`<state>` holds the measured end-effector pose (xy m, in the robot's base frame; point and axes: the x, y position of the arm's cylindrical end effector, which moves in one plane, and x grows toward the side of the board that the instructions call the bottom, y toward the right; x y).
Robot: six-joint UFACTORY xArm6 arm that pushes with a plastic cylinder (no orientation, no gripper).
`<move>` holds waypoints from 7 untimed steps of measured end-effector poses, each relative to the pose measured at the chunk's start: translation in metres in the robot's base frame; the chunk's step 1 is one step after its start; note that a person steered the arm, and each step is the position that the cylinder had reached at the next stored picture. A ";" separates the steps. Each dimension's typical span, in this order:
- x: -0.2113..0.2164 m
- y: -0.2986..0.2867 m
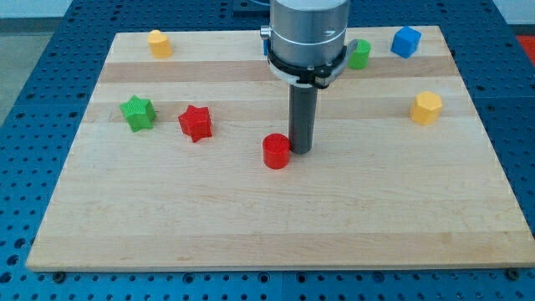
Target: Move the red circle towards the bottom left side of the board
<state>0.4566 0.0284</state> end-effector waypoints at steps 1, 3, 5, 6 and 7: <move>-0.005 -0.003; 0.002 -0.038; 0.042 -0.058; 0.063 -0.066; 0.082 -0.078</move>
<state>0.5386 -0.0499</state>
